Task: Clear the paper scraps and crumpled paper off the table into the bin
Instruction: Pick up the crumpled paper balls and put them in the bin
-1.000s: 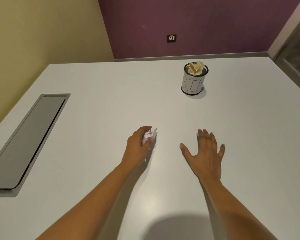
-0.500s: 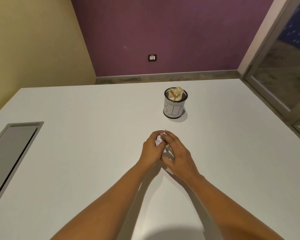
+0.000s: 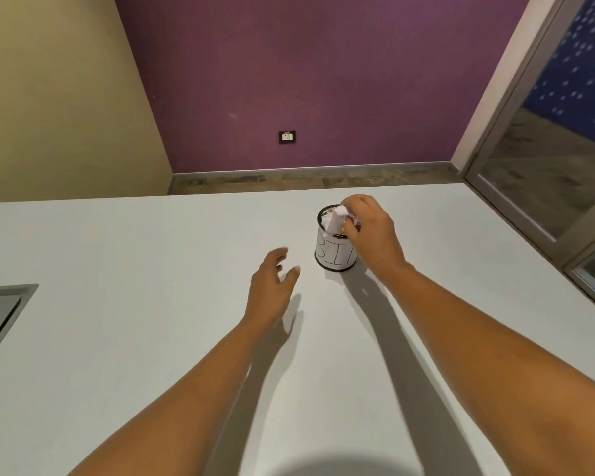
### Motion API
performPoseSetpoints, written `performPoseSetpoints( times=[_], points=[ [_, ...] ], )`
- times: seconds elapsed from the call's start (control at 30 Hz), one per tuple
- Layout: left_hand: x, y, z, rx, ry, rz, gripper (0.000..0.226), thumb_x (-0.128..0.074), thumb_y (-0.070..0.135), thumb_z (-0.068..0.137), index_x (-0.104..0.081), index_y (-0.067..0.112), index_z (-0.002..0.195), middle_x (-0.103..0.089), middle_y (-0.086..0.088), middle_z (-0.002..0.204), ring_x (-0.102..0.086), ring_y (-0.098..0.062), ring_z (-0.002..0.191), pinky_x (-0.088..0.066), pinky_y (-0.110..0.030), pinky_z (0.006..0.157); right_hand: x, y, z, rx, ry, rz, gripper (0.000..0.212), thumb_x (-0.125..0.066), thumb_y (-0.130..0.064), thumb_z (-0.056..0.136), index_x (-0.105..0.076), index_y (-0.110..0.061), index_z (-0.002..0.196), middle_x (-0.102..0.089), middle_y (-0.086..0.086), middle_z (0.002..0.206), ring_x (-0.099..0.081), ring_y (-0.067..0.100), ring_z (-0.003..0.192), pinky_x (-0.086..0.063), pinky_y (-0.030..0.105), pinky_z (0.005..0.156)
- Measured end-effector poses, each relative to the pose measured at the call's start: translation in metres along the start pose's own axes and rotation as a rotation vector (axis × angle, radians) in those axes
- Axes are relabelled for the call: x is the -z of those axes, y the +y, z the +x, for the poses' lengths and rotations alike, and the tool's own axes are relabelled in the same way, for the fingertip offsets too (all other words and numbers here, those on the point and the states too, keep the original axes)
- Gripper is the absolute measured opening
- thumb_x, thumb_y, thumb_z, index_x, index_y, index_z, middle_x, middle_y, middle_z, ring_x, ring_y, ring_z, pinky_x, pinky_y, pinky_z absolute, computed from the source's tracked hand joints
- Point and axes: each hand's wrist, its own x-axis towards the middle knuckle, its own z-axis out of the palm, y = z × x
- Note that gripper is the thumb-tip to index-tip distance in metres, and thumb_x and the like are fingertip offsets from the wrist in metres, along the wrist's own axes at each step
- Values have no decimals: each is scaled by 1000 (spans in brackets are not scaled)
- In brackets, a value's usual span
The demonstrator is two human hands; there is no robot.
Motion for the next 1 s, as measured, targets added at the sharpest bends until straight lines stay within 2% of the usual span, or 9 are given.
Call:
performPoseSetpoints(
  times=[0.07,0.17,0.27,0.43,0.63,0.73,0.83,0.93,1.0],
  points=[
    [3,-23,-6,19,43,161,39,-52,18,92,-44,13,130,-54,-10,132,-53,-23,119,-36,-39,106,-3,5,15,-21,35,-21,23,-48,0,89,-61,-6,107,-59,4,109,-54,18,94,-38,17,74],
    [9,-55,-14,12,91,431,41,-49,22,92,-42,15,132,-46,-4,141,-38,-17,133,-16,-51,116,-10,9,27,-117,89,3,19,-46,-4,91,-58,-5,104,-50,-8,91,-51,21,81,-39,16,57],
    [17,-77,-16,31,68,649,45,-44,30,95,-36,16,137,-28,-1,153,-16,-17,144,-3,-53,115,-16,9,31,-39,1,-225,21,-50,-1,88,-64,-2,105,-58,8,98,-54,26,91,-45,30,68],
    [17,-88,-21,0,51,843,50,-29,42,96,-27,18,141,-19,1,156,-9,-17,146,-5,-53,116,-20,6,40,55,-174,-526,19,-57,-15,88,-69,-1,95,-65,13,96,-50,27,100,-36,30,64],
    [15,-87,-24,-7,75,873,51,-28,41,96,-27,18,141,-21,0,156,-12,-17,145,-7,-53,116,-30,-7,63,-133,-349,-612,16,-54,4,84,-65,1,95,-66,18,100,-62,32,88,-43,31,66],
    [14,-86,-23,-2,73,886,51,-28,41,95,-26,18,141,-21,0,156,-11,-17,145,-8,-53,115,-33,-8,70,-171,-369,-649,9,-54,3,84,-60,-1,79,-66,19,102,-49,27,73,-42,30,64],
    [14,-85,-23,-2,75,898,51,-28,41,95,-27,18,141,-22,-1,155,-12,-17,145,-9,-53,115,-37,-7,75,-205,-400,-656,32,-53,1,85,-38,-6,57,-66,17,104,-46,25,74,-42,29,65],
    [15,-85,-24,-5,74,896,50,-28,41,95,-29,18,140,-23,-1,155,-13,-18,145,-10,-53,115,-39,-8,81,-231,-450,-656,6,-56,-4,85,-55,-5,79,-65,16,108,-52,26,79,-41,29,67],
    [14,-85,-24,-9,77,900,50,-29,40,95,-29,18,139,-24,-1,154,-14,-18,145,-10,-54,115,-42,-5,83,-235,-475,-682,13,-56,-6,87,-61,-2,99,-65,14,109,-58,27,88,-41,27,68]
  ],
)
